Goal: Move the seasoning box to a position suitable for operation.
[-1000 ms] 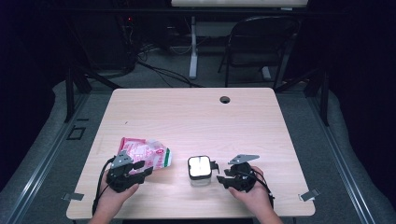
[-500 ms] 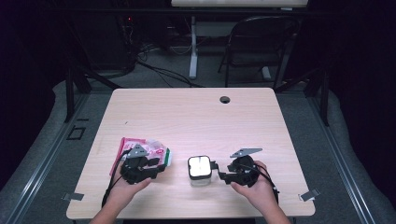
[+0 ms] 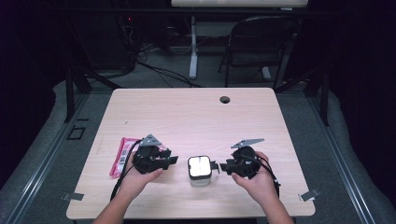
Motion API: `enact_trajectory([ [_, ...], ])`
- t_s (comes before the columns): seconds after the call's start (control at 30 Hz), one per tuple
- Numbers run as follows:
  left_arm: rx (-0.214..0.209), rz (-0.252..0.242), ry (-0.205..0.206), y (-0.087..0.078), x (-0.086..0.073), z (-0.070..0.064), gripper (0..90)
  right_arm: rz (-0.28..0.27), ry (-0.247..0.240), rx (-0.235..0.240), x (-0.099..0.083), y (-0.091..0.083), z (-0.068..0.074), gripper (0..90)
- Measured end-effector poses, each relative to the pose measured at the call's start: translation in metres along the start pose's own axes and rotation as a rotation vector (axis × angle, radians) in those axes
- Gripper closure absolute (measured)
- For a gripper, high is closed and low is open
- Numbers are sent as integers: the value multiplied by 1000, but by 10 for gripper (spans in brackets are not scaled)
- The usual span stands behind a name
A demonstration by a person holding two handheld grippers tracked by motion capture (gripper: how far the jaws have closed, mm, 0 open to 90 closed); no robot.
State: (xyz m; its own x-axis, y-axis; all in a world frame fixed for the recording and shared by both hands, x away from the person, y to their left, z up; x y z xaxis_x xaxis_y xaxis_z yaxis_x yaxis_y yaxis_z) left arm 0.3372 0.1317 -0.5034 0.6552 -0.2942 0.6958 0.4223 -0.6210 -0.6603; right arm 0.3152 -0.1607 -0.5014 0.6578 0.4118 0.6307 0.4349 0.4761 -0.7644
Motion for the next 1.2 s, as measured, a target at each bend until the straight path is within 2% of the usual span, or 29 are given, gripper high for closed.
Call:
enact_trajectory([
  [0.1,-26,11,-15,4,4,-2,627,-8,-1,-4,10,-2,3,706],
  [0.2,-22,17,-16,6,5,-3,649,-1,1,8,16,-1,5,722],
  [0.33,-36,21,-9,6,5,-5,708,-16,17,18,21,1,9,754],
  [0.37,-34,27,1,6,4,-6,720,-29,31,17,22,2,10,785],
  [0.53,-50,27,28,8,1,-11,807,-59,32,10,23,3,11,826],
  [0.57,-53,43,47,12,-2,-15,820,-69,31,11,22,5,11,842],
  [0.7,-63,74,68,18,-8,-18,851,-58,21,2,21,10,14,850],
  [0.87,-54,98,62,24,-14,-18,862,-59,24,8,21,14,15,853],
  [0.97,-66,102,67,25,-16,-19,875,-48,28,22,19,18,15,856],
  [1.2,-98,126,78,28,-20,-23,898,-39,26,16,18,19,15,863],
])
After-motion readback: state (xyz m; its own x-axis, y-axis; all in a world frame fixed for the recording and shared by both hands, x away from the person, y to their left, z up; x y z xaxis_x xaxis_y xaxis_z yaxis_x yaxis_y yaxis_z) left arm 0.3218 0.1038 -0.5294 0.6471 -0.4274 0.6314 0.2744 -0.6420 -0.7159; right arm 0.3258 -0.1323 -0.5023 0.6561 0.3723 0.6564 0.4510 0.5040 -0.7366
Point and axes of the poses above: each handheld gripper's, and its own axes: y roughly forward along the jaws, x roughly out of its top, z roughly to its left, the point moved 2 cm from there along y, roughly forward along the jaws, and after that the axes turned 6 degrees about -y, right-handed, at the moved point
